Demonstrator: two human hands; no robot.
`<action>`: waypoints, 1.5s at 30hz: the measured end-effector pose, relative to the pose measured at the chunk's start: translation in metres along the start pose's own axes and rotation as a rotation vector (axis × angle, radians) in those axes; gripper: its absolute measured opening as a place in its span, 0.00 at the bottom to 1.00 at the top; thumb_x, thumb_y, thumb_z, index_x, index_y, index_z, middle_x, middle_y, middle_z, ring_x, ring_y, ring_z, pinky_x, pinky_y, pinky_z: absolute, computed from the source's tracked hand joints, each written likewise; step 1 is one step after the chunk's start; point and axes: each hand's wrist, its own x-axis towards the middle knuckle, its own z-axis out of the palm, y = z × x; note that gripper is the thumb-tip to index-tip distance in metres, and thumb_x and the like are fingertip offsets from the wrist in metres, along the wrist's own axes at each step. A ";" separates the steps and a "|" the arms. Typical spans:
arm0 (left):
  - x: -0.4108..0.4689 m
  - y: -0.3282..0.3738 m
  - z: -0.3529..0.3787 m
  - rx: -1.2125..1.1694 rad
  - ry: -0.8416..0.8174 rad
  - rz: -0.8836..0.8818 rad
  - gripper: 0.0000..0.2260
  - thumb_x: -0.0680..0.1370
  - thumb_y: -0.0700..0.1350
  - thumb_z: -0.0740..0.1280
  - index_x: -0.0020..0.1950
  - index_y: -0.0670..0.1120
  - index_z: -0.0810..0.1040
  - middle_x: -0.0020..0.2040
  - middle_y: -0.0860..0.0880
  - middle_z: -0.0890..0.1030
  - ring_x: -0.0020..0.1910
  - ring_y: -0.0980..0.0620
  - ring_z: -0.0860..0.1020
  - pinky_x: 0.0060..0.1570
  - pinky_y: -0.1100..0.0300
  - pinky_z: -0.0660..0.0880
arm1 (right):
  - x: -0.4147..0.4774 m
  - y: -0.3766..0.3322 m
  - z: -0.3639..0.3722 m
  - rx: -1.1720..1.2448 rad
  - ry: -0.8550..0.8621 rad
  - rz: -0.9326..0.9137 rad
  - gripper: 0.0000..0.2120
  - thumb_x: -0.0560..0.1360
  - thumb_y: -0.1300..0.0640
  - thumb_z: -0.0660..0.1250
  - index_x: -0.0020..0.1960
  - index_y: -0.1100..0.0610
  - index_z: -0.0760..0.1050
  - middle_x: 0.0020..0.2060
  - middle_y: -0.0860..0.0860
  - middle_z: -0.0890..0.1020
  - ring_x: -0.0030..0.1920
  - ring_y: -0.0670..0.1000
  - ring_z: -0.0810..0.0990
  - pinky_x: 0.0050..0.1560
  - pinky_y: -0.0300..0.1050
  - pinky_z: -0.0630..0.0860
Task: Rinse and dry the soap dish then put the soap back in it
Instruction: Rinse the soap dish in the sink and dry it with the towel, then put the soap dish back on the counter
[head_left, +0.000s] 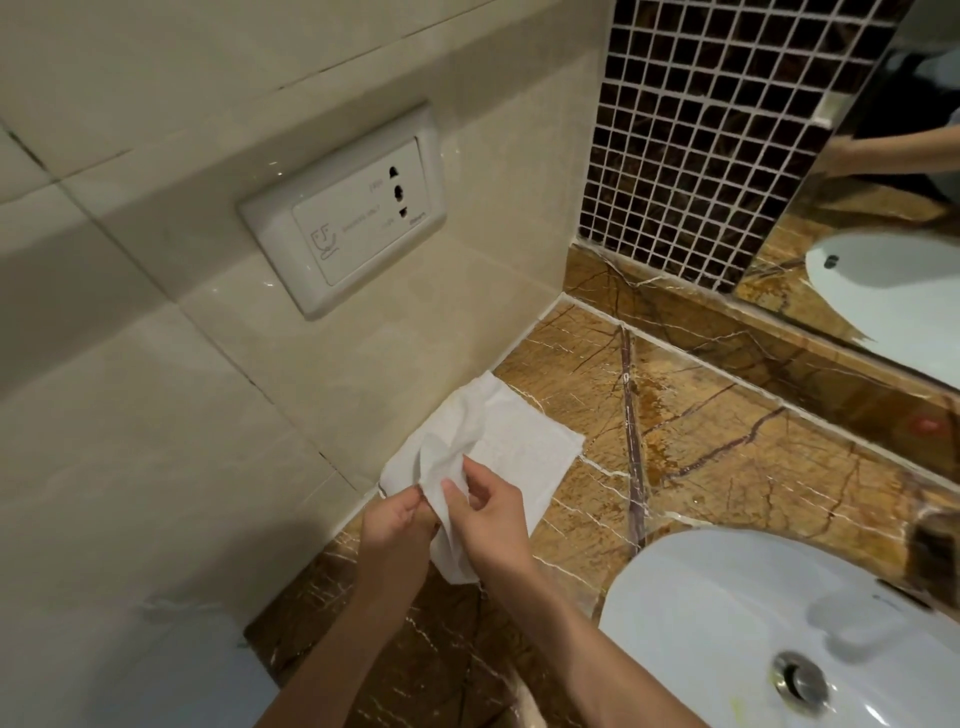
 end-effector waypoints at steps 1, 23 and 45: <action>-0.001 0.000 0.000 0.045 0.008 0.022 0.17 0.77 0.39 0.63 0.34 0.54 0.83 0.34 0.53 0.84 0.37 0.55 0.83 0.37 0.62 0.78 | 0.001 -0.001 0.000 0.014 0.012 0.013 0.21 0.77 0.55 0.68 0.70 0.57 0.73 0.64 0.55 0.79 0.65 0.53 0.77 0.68 0.54 0.72; 0.005 0.010 -0.013 -0.159 -0.094 0.006 0.15 0.79 0.38 0.61 0.39 0.50 0.83 0.39 0.53 0.86 0.42 0.56 0.84 0.38 0.67 0.79 | -0.001 0.009 -0.020 0.129 0.181 0.119 0.10 0.73 0.65 0.72 0.50 0.53 0.80 0.42 0.44 0.86 0.41 0.40 0.84 0.39 0.35 0.80; -0.045 0.031 0.072 0.575 -0.264 0.567 0.15 0.79 0.37 0.58 0.62 0.47 0.77 0.54 0.48 0.83 0.51 0.52 0.81 0.50 0.68 0.72 | -0.042 -0.029 -0.081 0.236 0.252 -0.087 0.03 0.78 0.56 0.67 0.51 0.50 0.78 0.39 0.44 0.85 0.41 0.44 0.84 0.43 0.39 0.80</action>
